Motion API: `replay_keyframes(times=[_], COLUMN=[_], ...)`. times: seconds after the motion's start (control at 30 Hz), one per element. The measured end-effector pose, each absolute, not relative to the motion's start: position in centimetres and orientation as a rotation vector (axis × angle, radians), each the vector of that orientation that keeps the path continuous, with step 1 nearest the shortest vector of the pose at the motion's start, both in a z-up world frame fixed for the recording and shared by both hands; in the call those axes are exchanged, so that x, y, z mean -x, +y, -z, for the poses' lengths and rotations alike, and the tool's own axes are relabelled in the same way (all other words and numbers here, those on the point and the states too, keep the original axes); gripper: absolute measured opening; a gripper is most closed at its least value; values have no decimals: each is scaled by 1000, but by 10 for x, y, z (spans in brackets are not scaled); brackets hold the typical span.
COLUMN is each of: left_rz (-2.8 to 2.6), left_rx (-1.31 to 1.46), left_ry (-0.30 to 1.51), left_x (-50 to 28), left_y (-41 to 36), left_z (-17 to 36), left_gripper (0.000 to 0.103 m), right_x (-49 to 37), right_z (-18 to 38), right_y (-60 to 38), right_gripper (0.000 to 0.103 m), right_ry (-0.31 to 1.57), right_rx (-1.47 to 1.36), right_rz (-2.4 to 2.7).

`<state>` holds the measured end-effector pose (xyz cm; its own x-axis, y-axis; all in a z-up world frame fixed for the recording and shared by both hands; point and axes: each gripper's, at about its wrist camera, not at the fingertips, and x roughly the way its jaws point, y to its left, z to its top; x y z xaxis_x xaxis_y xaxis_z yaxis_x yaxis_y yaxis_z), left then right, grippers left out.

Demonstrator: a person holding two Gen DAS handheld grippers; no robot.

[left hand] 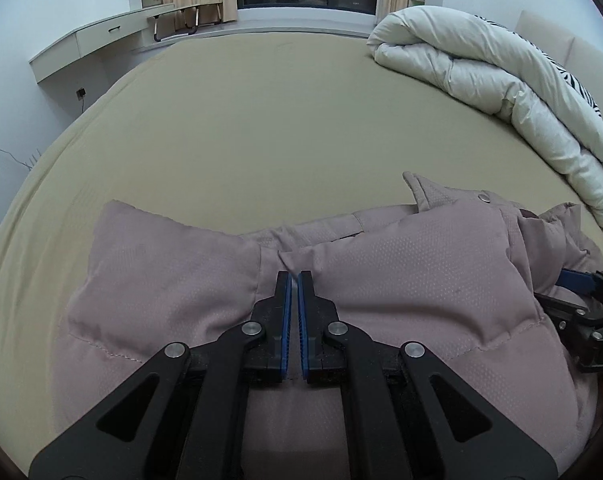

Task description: Fold large clothes

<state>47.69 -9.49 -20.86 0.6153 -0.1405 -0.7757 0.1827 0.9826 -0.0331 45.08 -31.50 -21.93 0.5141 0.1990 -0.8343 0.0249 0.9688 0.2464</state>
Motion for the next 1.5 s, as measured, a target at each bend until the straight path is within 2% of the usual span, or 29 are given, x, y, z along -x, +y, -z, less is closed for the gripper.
replay_keyframes(times=[0.4,0.53,0.6,0.7,0.8,0.9,1.03,1.23,1.33,1.4,1.5], left_rz=[239,206,145,19,-25,1,-11,35,47,55,118], left_rx=[79,32,-7,-25,27,61,14,100,107,82,68], left_ry=[892,889,819,724,822,869,866,875,908,879,803], left_x=[-507,-486,-465,-443,-461,-477,-490,-505,-506,-495,-466], left_y=[-87,-74,-64,-39,-18,-18,-36,-24,-19,-23,-29], left_z=[263,237,216,200,226,248,263,285,280,260,232], left_gripper=[2,3,3,3,3,2,2,2,2,2,3], right_x=[-457,-446,-425,-398,-409,-409,-419,-427,-429,-417,-407], right_z=[253,229,201,178,209,230,249,254,238,207,158], right_y=[-323,-324,-325,-330,-352,-380,-387,-398,-391,-376,-326], right_gripper=[103,100,96,96,98,98,101,103,102,86,86], right_ry=[945,962,898,796,910,890,894,905,960,905,773], right_rx=[-205,-217,-226,-178,-129,-264,-300,-341,-305,-287,-218], right_rz=[-101,-117,-101,-34,89,83,81,67,112,112,-2])
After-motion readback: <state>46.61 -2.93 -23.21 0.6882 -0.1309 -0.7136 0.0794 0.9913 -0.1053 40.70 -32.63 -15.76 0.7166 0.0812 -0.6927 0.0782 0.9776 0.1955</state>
